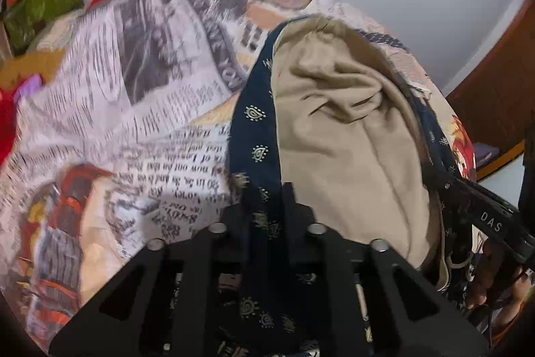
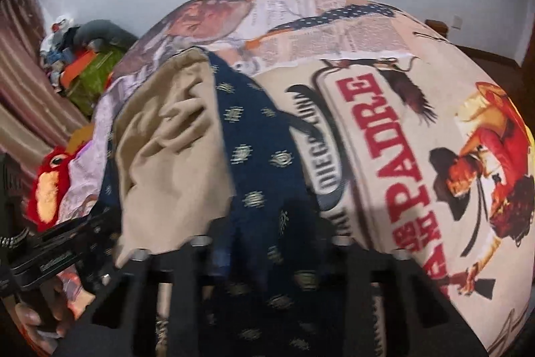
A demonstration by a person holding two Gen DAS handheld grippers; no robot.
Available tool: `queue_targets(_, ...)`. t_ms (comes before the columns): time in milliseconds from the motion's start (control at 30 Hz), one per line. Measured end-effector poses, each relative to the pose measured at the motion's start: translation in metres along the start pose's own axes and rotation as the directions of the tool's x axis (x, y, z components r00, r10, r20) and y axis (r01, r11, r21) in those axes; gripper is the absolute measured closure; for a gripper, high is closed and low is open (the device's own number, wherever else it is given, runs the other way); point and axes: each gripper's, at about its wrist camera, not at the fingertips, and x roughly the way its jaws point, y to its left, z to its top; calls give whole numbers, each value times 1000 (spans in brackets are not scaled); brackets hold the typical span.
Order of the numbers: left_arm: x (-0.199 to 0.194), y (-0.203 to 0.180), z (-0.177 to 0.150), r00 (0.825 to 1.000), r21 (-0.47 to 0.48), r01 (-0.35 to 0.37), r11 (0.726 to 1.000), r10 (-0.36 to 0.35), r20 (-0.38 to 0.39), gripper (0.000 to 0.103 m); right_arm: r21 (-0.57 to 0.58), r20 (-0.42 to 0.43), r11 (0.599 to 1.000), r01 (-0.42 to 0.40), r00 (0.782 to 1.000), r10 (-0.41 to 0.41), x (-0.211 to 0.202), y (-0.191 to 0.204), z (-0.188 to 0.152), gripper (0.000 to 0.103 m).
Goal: Fold large clothes
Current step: 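Grasp the beige-lined hood edge with the left gripper while the right gripper grasps it too, then lift the hood with both grippers and fold it down onto the hoodie body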
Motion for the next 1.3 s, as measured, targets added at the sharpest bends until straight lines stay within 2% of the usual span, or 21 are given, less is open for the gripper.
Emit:
queue_targets(167, -58, -29, -1, 995, 115, 29, 993, -40, 89, 93, -52, 65, 998, -35, 997, 38, -41, 14, -7, 92)
queue_targets(233, -83, -39, -11, 993, 163, 40, 986, -58, 107, 94, -73, 80, 996, -58, 995, 64, -61, 18, -12, 93)
queue_targets(333, -109, -52, -32, 992, 219, 35, 975, -60, 110, 94, -129, 102, 989, -68, 991, 82, -96, 26, -29, 93)
queue_targets(433, -124, -57, -54, 994, 237, 38, 971, -60, 89, 94, -158, 104, 985, -73, 991, 90, -121, 31, -52, 93)
queue_targets(633, -136, -60, -110, 999, 273, 16, 962, -25, 31, 94, -192, 74, 979, -69, 994, 85, -151, 36, -111, 93)
queue_targets(767, -130, -56, -151, 1000, 283, -1, 959, 9, -24, 93, -174, 19, 982, -77, 997, 81, -155, 35, -151, 93)
queue_targets(900, -121, -49, -185, 996, 287, -37, 957, 59, -71, 93, -185, -27, 982, -41, 999, 36, -153, 36, -186, 93)
queue_targets(1033, -119, -45, -209, 991, 310, -57, 949, 92, -99, 93, -172, -63, 985, -22, 998, 11, -157, 31, -204, 92)
queue_targets(1133, -119, -42, -220, 986, 310, -40, 950, 89, -143, 93, -167, -94, 986, -9, 996, -6, -161, 28, -211, 92)
queue_targets(1233, -127, -43, -222, 987, 327, -49, 944, 96, -130, 88, -155, -127, 988, -15, 992, -5, -166, 26, -212, 81)
queue_targets(1300, -136, -45, -219, 991, 335, -54, 941, 92, -100, 78, -166, -114, 986, -22, 993, 3, -174, 28, -211, 71)
